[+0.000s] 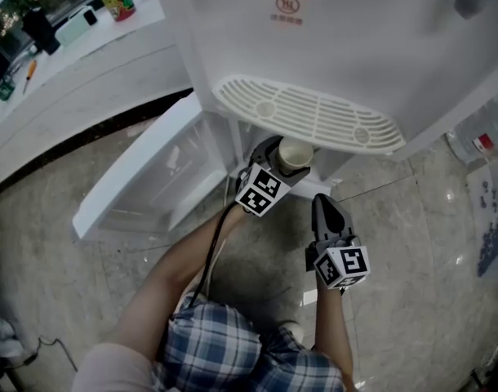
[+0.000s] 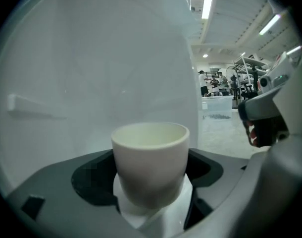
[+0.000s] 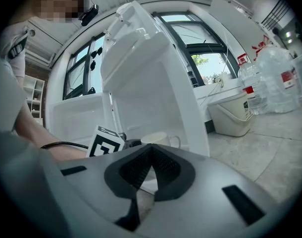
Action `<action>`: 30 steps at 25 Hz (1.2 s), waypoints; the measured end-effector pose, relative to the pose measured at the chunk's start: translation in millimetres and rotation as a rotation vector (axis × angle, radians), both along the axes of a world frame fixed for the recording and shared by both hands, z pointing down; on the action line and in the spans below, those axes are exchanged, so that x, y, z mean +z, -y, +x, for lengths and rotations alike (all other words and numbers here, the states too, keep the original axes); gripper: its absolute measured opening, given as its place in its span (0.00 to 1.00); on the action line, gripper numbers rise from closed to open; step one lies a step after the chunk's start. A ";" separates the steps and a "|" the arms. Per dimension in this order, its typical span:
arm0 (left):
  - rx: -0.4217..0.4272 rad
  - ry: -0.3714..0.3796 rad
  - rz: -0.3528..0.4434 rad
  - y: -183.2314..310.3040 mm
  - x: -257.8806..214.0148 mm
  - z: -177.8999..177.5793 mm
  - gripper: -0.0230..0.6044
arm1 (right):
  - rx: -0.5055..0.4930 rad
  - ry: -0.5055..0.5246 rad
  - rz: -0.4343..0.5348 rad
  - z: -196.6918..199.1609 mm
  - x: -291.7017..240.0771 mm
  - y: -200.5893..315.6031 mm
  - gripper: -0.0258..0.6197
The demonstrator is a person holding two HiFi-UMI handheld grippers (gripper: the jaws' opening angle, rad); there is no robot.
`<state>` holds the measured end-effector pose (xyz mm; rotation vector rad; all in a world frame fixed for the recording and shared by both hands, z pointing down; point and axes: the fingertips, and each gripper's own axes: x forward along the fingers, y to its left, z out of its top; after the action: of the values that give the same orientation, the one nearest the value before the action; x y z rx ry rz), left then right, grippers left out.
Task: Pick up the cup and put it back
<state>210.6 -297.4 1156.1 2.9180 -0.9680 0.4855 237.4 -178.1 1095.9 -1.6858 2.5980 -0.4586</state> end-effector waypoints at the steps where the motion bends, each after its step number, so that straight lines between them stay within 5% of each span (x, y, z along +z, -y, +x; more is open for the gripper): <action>1: 0.011 -0.011 0.003 -5.9 -5.4 -0.7 0.70 | 0.003 -0.002 -0.001 1.0 0.2 0.0 0.07; 11: 0.069 -0.105 0.026 -91.3 -71.5 -45.6 0.70 | 0.008 -0.006 0.000 4.1 -2.7 1.9 0.07; 18: 0.086 -0.082 0.017 -135.2 -99.6 -78.0 0.70 | 0.009 -0.011 0.007 4.4 -7.0 4.6 0.07; 30: 0.016 -0.108 0.017 -106.9 -87.2 -67.3 0.70 | 0.015 -0.019 0.002 6.7 -5.3 3.2 0.07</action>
<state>143.4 -190.5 1068.9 2.9340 -0.9401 0.3177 244.1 -181.3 1090.6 -1.7158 2.5964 -0.4414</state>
